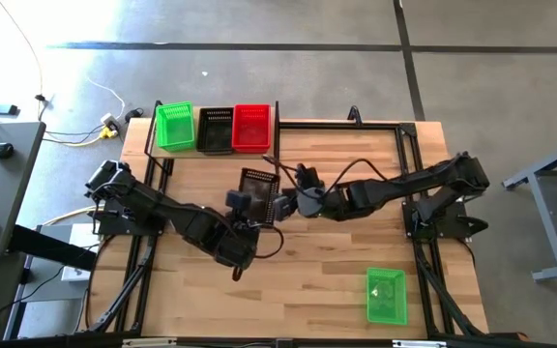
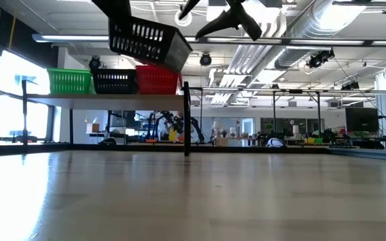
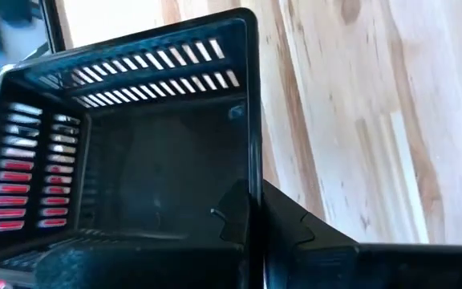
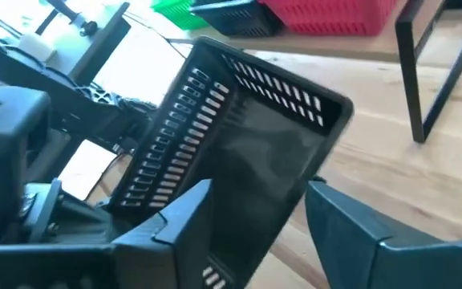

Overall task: Stack baskets on shelf by color
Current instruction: Stack the black bin on top of the black bin on the shelf

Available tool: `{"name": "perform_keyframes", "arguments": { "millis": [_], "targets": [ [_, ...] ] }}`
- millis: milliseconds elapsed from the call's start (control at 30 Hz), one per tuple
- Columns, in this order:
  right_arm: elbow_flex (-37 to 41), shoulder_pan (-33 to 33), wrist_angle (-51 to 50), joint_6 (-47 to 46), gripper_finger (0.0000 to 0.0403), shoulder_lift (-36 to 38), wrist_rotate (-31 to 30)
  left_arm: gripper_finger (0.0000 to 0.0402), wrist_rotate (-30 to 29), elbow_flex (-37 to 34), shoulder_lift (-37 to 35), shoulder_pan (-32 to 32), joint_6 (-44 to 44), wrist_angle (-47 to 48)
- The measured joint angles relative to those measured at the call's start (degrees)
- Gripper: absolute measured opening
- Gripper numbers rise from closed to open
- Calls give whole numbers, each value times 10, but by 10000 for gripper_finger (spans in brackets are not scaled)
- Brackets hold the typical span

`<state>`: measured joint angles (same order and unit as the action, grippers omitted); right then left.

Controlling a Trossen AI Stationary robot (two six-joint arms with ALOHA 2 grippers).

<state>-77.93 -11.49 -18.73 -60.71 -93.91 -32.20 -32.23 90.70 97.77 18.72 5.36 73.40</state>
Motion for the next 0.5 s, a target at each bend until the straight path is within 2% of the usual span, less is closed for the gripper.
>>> {"name": "perform_keyframes", "arguments": {
  "millis": [200, 500],
  "targets": [
    [0, 6, 1, 35, 190, 27, -3, 1, -5, 1, -29, 0, -17, 9],
    [0, 6, 12, 83, 190, 46, -20, 1, -20, 1, -146, -17, -30, 12]
  ]
}}
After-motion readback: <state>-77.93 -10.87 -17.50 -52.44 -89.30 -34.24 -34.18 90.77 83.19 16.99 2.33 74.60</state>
